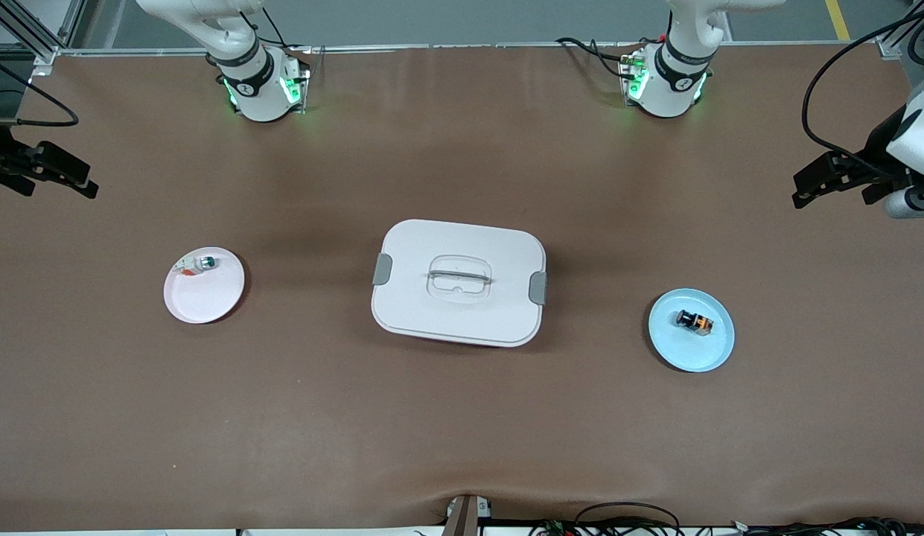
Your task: Transfer orange switch to right arm and place
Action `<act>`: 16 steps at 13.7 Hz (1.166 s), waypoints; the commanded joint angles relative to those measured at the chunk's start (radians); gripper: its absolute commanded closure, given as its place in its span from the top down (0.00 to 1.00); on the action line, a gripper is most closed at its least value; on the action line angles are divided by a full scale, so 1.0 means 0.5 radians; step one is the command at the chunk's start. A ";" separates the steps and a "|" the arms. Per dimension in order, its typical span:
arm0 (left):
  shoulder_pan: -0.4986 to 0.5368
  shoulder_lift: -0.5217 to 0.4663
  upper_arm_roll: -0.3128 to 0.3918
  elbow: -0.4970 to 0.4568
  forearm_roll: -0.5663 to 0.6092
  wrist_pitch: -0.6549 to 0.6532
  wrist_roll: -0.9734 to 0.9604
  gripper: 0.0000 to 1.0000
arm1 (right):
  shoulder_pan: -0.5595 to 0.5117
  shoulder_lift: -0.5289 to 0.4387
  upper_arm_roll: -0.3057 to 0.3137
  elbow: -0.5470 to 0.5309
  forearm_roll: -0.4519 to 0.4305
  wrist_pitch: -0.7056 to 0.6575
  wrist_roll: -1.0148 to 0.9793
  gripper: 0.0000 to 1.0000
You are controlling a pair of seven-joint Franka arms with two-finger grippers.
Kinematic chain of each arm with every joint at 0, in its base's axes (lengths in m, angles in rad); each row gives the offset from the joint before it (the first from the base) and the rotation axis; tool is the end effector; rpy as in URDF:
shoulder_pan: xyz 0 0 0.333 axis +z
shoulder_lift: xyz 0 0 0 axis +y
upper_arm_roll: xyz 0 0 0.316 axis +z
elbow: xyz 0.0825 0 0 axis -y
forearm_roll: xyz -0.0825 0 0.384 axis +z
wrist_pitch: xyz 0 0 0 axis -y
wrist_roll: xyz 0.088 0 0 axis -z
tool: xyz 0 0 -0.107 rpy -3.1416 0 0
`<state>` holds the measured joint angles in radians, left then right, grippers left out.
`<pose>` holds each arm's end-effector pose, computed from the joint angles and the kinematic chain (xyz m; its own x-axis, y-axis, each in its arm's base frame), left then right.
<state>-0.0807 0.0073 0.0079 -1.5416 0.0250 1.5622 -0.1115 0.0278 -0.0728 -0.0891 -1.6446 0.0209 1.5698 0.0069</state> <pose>0.5550 -0.0378 0.6335 0.9991 0.0389 0.0160 0.0392 -0.9990 -0.0234 0.5303 -0.0321 0.6290 0.9977 -0.0679 -0.0025 -0.0679 -0.9973 -0.0273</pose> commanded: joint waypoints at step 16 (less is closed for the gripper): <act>-0.001 0.270 0.015 0.037 -0.065 -0.001 0.063 1.00 | 0.021 -0.026 -0.006 -0.015 -0.023 0.014 0.026 1.00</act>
<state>-0.0791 0.0920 0.0110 -1.5455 0.0087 1.5549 -0.1038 0.0279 -0.0728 -0.0889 -1.6446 0.0208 1.5720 0.0069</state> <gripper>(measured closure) 0.000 0.000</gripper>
